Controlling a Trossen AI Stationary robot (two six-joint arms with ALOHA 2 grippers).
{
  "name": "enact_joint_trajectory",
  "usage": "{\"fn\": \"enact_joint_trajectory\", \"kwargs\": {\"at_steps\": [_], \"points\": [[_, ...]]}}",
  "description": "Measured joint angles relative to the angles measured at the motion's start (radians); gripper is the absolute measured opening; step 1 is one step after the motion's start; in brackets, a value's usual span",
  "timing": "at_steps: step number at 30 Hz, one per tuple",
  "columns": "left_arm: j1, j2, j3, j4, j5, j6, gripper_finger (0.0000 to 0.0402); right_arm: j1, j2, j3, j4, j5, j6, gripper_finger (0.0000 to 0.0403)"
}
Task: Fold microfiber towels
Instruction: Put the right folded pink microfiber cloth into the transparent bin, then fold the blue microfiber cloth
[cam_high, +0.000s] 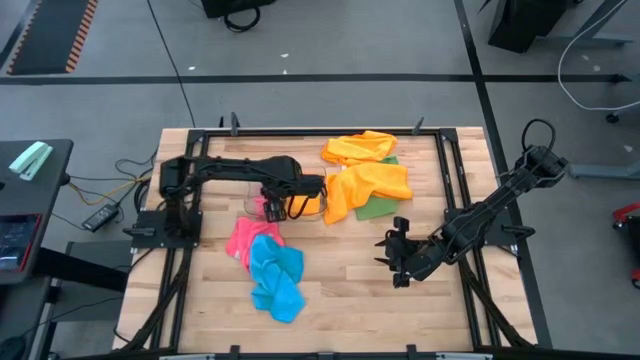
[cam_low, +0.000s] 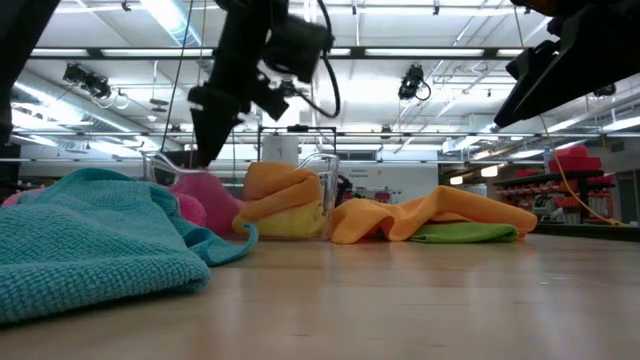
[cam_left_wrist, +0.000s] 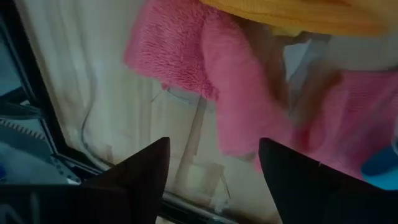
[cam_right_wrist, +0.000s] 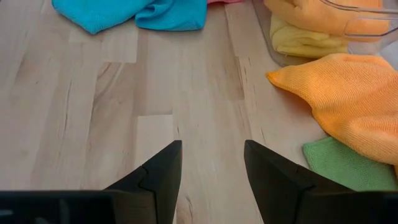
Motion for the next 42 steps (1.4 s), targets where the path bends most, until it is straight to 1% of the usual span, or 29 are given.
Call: {"fn": "enact_joint_trajectory", "kwargs": {"at_steps": [2, 4, 6, 9, 13, 16, 20, 23, 28, 35, 38, 40, 42], "points": [[0.005, -0.028, 0.000, 0.000, -0.030, 0.003, 0.0245, 0.000, 0.000, 0.000, 0.004, 0.000, 0.000, 0.0182], [0.016, -0.040, 0.000, 0.000, -0.094, 0.003, 0.0234, 0.000, 0.000, 0.000, 0.004, 0.000, 0.000, 0.0182], [0.036, -0.040, -0.002, 0.010, -0.112, 0.004, 0.0223, 0.000, 0.000, 0.000, 0.006, 0.000, 0.000, 0.0182], [0.057, -0.029, -0.035, 0.082, -0.064, 0.028, 0.0207, 0.000, 0.000, 0.000, 0.007, 0.000, -0.001, 0.0182], [0.060, -0.027, -0.132, 0.218, 0.040, 0.121, 0.0187, 0.000, 0.000, 0.000, 0.007, 0.001, -0.008, 0.0182], [0.059, -0.025, -0.202, 0.280, 0.109, 0.161, 0.0175, 0.000, 0.000, 0.000, 0.013, 0.004, -0.011, 0.0182], [0.060, -0.025, -0.270, 0.394, 0.128, 0.186, 0.0165, 0.000, 0.000, 0.000, 0.015, 0.004, -0.011, 0.0182], [0.063, -0.025, -0.297, 0.421, 0.128, 0.187, 0.0161, 0.000, 0.000, 0.000, 0.016, 0.004, -0.010, 0.0182], [0.063, -0.036, -0.269, 0.363, 0.128, 0.192, 0.0160, 0.000, 0.000, 0.000, 0.018, 0.004, -0.020, 0.0182], [0.037, -0.117, -0.182, 0.334, 0.125, 0.150, 0.0153, 0.000, 0.000, 0.000, 0.018, 0.004, -0.022, 0.0182], [-0.010, -0.141, -0.174, 0.337, 0.170, 0.127, 0.0155, 0.000, 0.000, 0.000, 0.018, 0.004, -0.026, 0.0182], [-0.057, -0.143, -0.174, 0.348, 0.209, 0.121, 0.0156, 0.000, 0.000, 0.000, 0.018, 0.004, -0.030, 0.0182], [-0.107, -0.143, -0.174, 0.371, 0.223, 0.094, 0.0154, 0.000, 0.000, 0.000, 0.019, 0.004, -0.031, 0.0182]]}}
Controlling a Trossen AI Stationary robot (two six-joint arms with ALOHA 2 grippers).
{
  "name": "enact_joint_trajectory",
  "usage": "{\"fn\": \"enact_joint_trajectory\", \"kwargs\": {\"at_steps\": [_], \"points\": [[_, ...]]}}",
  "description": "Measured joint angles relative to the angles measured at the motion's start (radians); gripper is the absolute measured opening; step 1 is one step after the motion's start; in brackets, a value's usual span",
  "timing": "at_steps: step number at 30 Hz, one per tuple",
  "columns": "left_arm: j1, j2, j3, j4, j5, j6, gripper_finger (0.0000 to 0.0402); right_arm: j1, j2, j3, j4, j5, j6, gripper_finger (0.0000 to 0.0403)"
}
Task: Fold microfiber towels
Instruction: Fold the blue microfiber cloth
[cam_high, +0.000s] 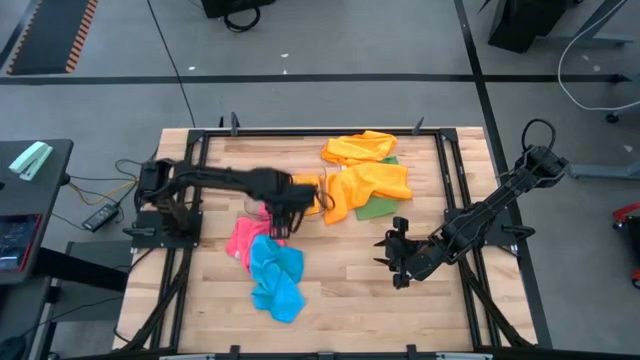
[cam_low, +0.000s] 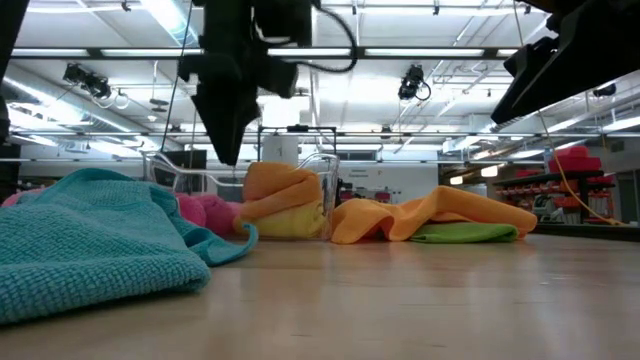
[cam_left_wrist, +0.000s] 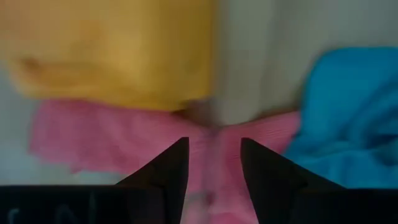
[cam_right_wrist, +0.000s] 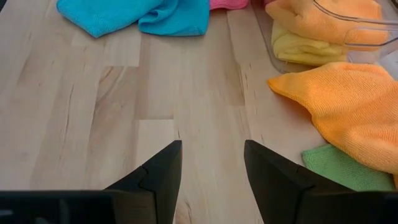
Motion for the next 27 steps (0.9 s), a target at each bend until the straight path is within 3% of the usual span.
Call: {"fn": "enact_joint_trajectory", "kwargs": {"at_steps": [6, 13, 20, 27], "points": [[-0.133, 0.021, -0.001, 0.161, 0.001, 0.007, 0.0145, 0.000, 0.000, 0.000, 0.003, 0.007, 0.000, 0.0182], [-0.227, 0.133, -0.002, 0.282, -0.016, 0.157, 0.0148, 0.000, 0.000, 0.000, 0.007, 0.007, 0.000, 0.0182], [-0.285, 0.234, -0.002, 0.297, -0.152, 0.440, 0.0142, 0.000, 0.000, 0.000, 0.007, 0.007, 0.000, 0.0182], [-0.322, 0.248, -0.001, 0.300, -0.171, 0.544, 0.0139, 0.000, 0.000, -0.001, 0.007, 0.007, 0.000, 0.0182]]}}
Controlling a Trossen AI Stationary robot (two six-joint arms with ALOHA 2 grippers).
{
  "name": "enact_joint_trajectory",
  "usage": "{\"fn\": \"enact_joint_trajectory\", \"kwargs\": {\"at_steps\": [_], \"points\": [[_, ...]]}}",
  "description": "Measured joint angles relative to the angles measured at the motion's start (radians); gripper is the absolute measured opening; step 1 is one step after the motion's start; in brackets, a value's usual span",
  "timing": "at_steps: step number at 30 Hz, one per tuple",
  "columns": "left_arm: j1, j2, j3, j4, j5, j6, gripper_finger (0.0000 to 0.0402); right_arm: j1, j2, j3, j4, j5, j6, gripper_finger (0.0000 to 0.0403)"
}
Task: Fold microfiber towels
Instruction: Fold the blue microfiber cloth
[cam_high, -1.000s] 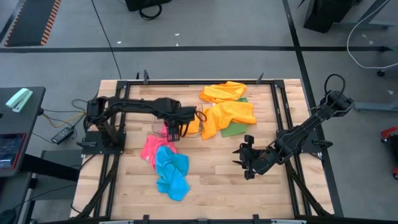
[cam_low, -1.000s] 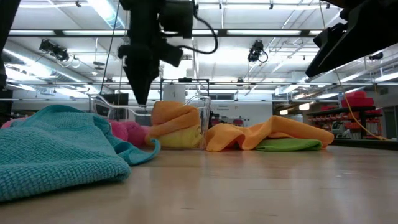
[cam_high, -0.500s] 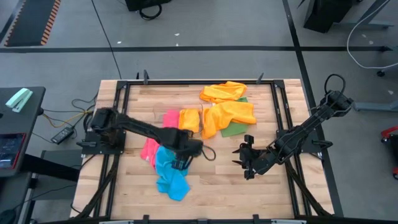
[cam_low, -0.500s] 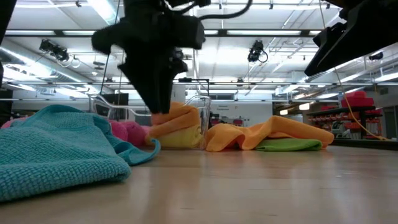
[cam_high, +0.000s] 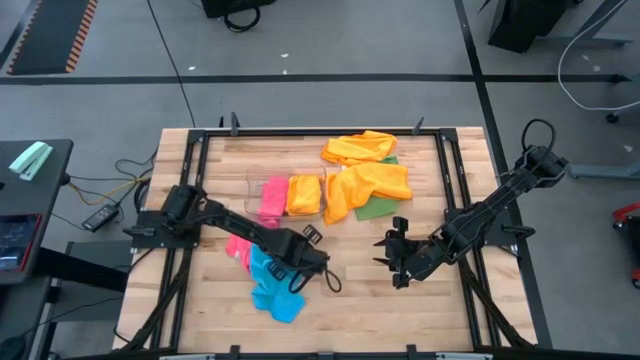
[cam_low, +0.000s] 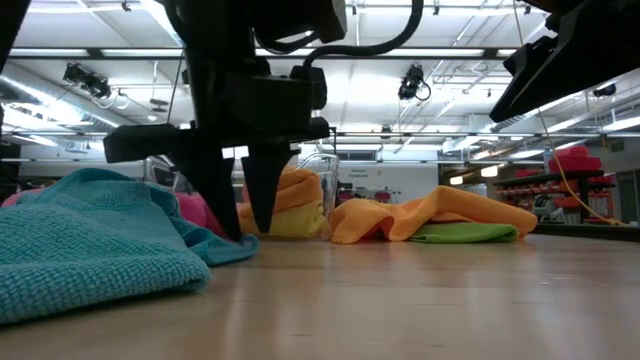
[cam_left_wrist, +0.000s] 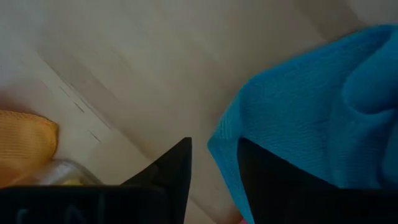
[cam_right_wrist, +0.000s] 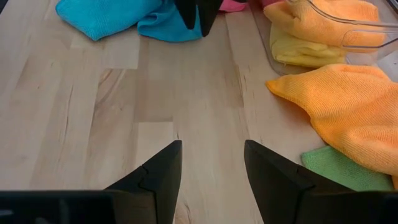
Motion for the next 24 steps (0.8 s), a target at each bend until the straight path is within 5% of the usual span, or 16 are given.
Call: {"fn": "enact_joint_trajectory", "kwargs": {"at_steps": [15, 24], "points": [[-0.002, 0.000, 0.000, 0.012, 0.038, -0.023, 0.0121, 0.000, 0.000, 0.000, 0.000, 0.000, 0.000, 0.0182], [-0.017, -0.001, 0.000, 0.023, 0.039, -0.077, 0.0145, 0.000, 0.000, 0.000, 0.000, 0.000, 0.000, 0.0182]]}}
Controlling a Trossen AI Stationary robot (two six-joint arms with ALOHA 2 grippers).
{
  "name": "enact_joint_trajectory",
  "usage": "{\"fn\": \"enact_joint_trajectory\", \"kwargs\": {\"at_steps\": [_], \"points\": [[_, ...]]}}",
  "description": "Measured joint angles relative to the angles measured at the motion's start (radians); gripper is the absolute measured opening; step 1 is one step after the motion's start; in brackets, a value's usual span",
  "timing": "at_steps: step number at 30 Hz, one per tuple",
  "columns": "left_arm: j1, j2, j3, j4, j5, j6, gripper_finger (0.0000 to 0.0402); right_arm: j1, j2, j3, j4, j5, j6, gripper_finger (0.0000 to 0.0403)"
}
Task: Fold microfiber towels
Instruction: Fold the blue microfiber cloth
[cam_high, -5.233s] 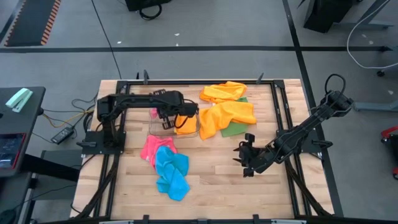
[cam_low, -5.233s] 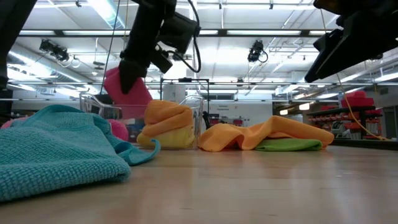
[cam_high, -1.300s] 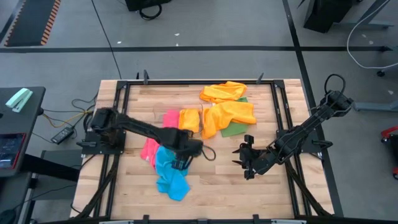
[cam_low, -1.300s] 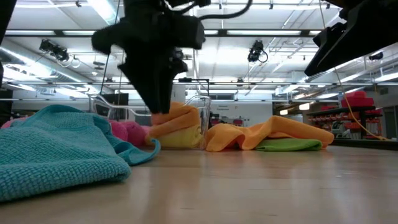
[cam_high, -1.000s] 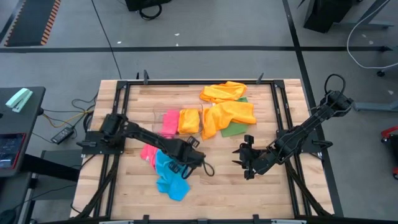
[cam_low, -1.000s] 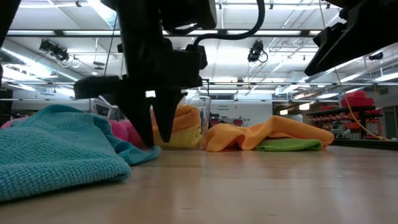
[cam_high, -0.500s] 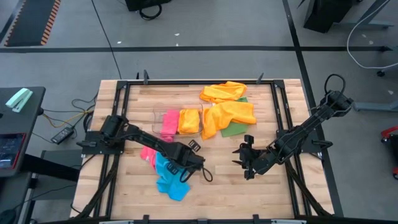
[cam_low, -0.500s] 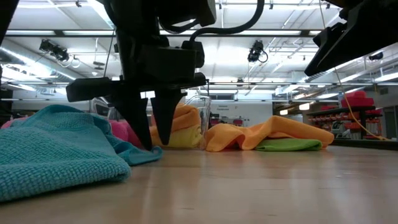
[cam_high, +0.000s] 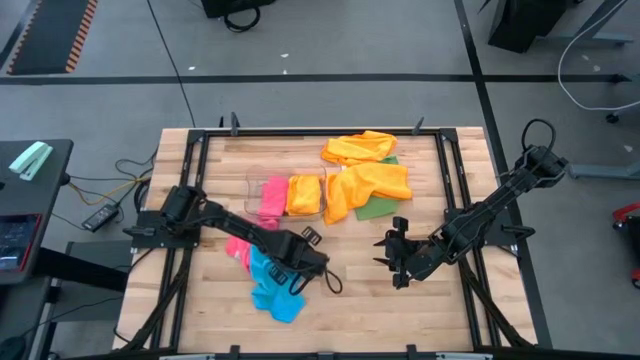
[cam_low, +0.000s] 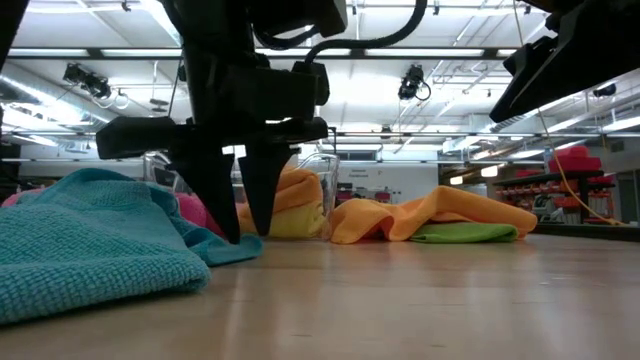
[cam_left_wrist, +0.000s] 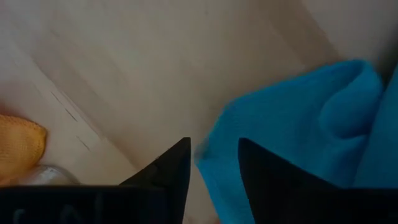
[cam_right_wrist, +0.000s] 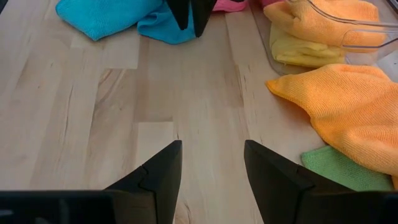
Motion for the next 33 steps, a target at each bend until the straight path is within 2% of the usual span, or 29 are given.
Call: {"fn": "enact_joint_trajectory", "kwargs": {"at_steps": [7, 13, 19, 28, 33], "points": [[-0.009, -0.007, 0.019, -0.003, 0.001, -0.053, 0.0174, 0.000, 0.000, 0.000, 0.002, 0.000, 0.000, 0.0182], [-0.003, 0.002, 0.002, 0.004, 0.000, -0.002, 0.0168, 0.000, 0.000, 0.000, 0.004, 0.000, 0.000, 0.0182], [-0.001, 0.002, -0.025, 0.028, -0.026, 0.026, 0.0144, 0.000, 0.000, -0.005, 0.013, 0.000, 0.000, 0.0182], [0.000, 0.002, -0.025, 0.036, -0.042, 0.029, 0.0086, -0.002, 0.000, -0.085, 0.116, 0.000, -0.011, 0.0182], [-0.001, 0.002, -0.025, 0.038, -0.106, 0.025, 0.0046, -0.002, 0.000, -0.088, 0.121, 0.000, -0.017, 0.0182]]}}
